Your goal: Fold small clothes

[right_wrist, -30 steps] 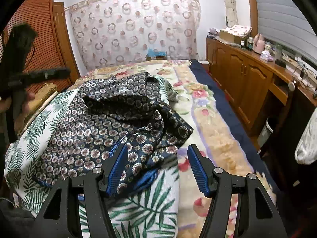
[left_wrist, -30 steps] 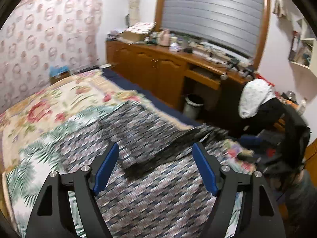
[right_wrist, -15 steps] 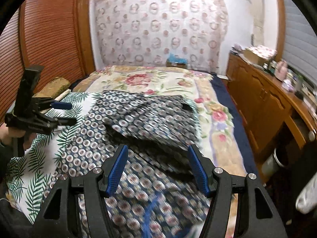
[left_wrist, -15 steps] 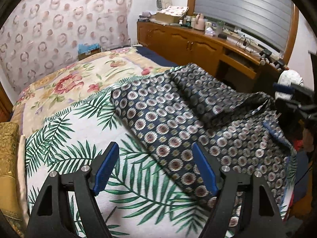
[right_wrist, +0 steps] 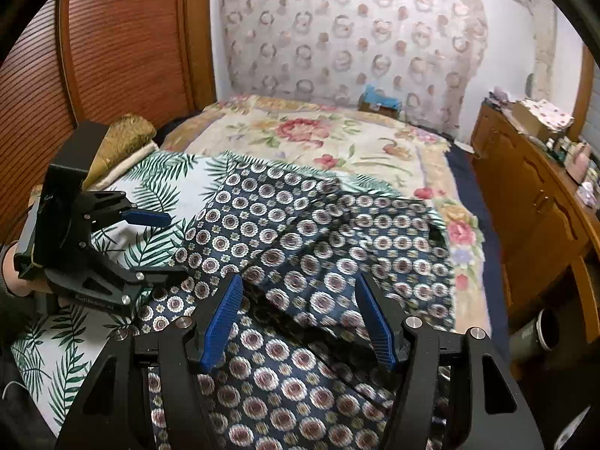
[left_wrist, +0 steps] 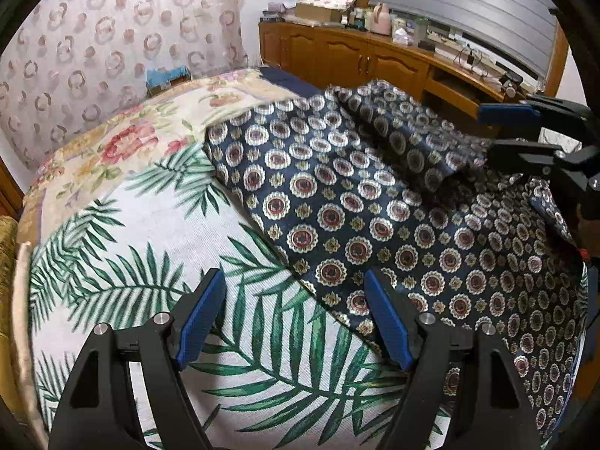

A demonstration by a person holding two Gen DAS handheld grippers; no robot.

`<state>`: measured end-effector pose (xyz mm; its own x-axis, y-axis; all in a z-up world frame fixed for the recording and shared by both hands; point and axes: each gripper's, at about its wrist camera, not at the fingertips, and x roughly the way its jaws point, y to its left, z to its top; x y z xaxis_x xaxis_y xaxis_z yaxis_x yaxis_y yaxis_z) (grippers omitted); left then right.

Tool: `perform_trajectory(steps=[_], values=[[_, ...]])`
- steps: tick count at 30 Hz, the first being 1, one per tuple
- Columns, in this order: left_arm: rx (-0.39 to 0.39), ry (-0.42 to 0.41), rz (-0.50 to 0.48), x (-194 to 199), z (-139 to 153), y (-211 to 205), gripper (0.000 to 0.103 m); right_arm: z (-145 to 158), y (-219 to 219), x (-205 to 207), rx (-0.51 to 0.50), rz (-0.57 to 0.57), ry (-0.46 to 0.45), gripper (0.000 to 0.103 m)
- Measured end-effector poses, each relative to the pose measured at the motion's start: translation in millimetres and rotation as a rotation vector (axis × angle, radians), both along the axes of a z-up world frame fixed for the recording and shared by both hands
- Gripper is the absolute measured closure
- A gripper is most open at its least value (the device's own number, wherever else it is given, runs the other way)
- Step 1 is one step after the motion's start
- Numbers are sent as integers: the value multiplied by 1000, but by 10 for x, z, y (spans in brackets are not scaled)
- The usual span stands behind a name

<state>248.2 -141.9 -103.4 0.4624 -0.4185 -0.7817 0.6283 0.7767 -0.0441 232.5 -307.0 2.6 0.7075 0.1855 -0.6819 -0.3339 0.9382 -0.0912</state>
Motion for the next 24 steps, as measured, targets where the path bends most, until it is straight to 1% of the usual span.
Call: perform_trajectory(steps=[4,9,13,17,18,19,20,21,24], values=[[-7,9,6,21,-2,20,22,-70,55,176,7,11,38,38],[11,10,1,21,-17,-17,14,-161,136,330,-18,22,79,38],[13,10,-1,20,-15,-29,13,-240,211,376,-45,22,108,38],[12,9,0,16,-19,-30,13,-322,252,443,-97,24,126,39],[13,9,0,17,-19,-31,13,-332,260,464,-103,28,127,47],[13,9,0,16,-19,-31,13,-336,263,479,-113,31,129,63],[12,10,-1,19,-19,-28,13,-327,262,488,-125,32,128,74],[12,10,-1,19,-19,-27,13,-290,247,492,-128,35,121,97],[6,12,-1,13,-16,-18,13,-129,157,500,-120,31,82,98]])
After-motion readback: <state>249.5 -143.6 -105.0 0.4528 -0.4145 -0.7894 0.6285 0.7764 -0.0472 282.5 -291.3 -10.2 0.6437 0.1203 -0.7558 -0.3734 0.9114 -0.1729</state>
